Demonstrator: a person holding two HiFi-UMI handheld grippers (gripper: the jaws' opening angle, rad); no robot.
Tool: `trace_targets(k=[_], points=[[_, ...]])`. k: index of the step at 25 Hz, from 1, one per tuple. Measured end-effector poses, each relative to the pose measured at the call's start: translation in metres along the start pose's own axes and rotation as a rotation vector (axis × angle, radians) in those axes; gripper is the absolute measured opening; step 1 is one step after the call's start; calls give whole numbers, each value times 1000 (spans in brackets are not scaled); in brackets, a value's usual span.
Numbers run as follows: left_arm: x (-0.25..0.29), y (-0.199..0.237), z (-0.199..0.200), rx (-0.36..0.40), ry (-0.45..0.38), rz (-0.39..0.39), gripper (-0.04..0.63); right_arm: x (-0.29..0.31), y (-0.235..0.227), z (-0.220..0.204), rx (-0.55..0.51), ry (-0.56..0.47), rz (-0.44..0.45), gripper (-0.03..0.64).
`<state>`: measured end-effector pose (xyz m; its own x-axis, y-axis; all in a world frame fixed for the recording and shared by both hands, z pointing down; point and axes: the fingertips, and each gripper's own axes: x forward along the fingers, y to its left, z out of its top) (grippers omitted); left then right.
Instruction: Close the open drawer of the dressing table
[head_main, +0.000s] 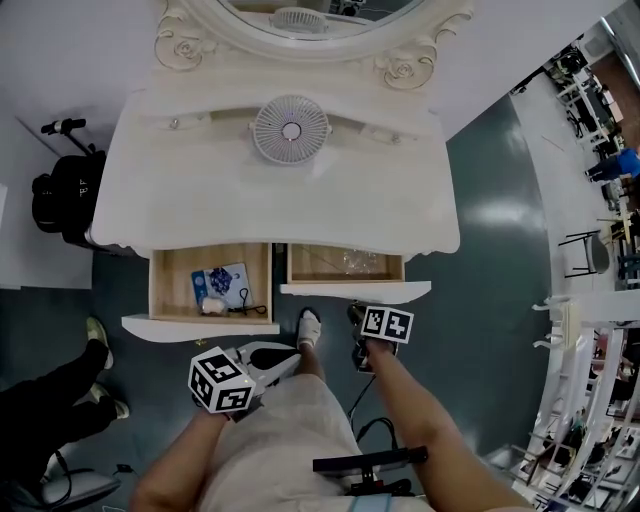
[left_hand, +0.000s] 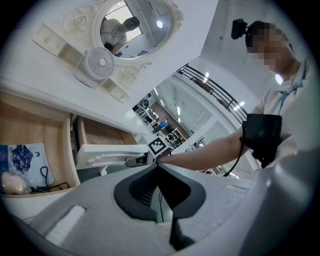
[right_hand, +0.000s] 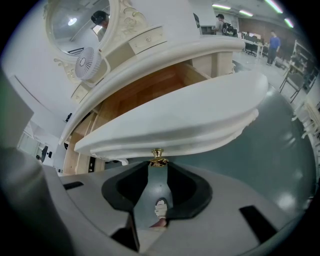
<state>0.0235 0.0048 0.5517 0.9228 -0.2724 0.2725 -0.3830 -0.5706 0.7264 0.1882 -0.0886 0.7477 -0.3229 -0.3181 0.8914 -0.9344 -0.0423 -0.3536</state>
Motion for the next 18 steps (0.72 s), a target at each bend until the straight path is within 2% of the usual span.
trace_targets(k=[10,18], points=[[-3,11,5,-16,-15,11,5,8,2,15,2,-14,-3,127],[4,16,9,-21,-12,9,5,14,6,36,6,-86,10,126]])
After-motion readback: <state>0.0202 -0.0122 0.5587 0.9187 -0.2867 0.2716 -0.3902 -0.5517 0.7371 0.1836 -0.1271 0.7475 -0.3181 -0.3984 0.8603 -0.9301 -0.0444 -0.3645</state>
